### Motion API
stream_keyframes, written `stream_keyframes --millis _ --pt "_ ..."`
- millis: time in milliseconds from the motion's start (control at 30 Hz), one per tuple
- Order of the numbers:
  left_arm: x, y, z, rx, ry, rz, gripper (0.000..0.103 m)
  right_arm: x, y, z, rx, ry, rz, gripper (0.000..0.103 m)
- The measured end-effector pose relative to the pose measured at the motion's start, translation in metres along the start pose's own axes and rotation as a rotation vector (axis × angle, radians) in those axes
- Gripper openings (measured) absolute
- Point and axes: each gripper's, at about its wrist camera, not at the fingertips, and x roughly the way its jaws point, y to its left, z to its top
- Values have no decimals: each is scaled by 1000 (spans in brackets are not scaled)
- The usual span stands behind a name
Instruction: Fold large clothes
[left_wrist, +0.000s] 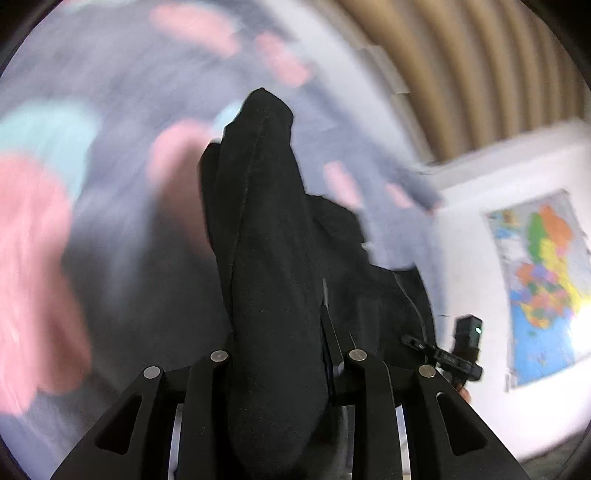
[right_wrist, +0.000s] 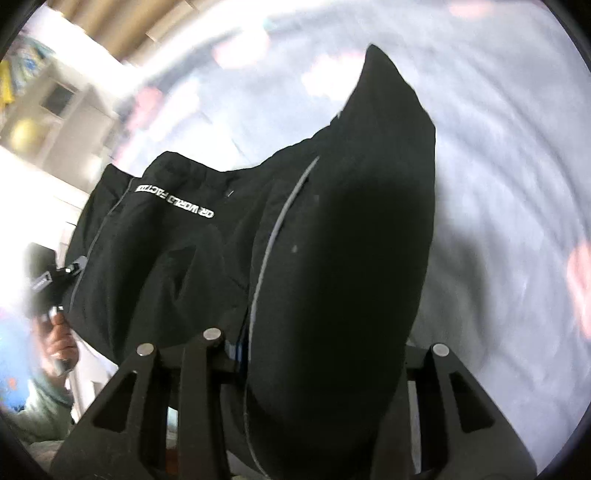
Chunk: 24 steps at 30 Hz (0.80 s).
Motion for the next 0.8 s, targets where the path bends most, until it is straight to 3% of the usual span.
stream_keyframes --millis 67,133,167,233,333,467,533,667,733,800 --pt "13 55 -12 -167 2 56 38 20 -14 -7 72 9 -12 50" --pt "21 103 -25 -345 -6 -43 47 34 -32 -10 179 7 48 63" --pt "23 112 -29 -374 -11 -86 48 38 -35 -11 202 6 61 66" --pt "23 107 -28 -335 -9 -59 51 43 -37 -9 232 15 72 68" --pt "8 85 -17 -247 5 48 51 29 -47 -11 236 22 54 69" --pt "-43 52 -9 -129 -57 164 47 -17 -53 -24 174 -21 -67 71" --pt "-69 29 -11 -50 -103 215 47 -48 -36 -29 88 -81 -120 71" --pt "-85 -29 -23 90 -132 207 49 -73 10 -35 -29 -171 -107 72" --pt "-65 -58 -31 139 -99 150 49 -62 35 -38 -77 -168 -100 72" --pt "-31 -84 -44 211 -29 163 49 -50 35 -53 -136 -143 -119 71"
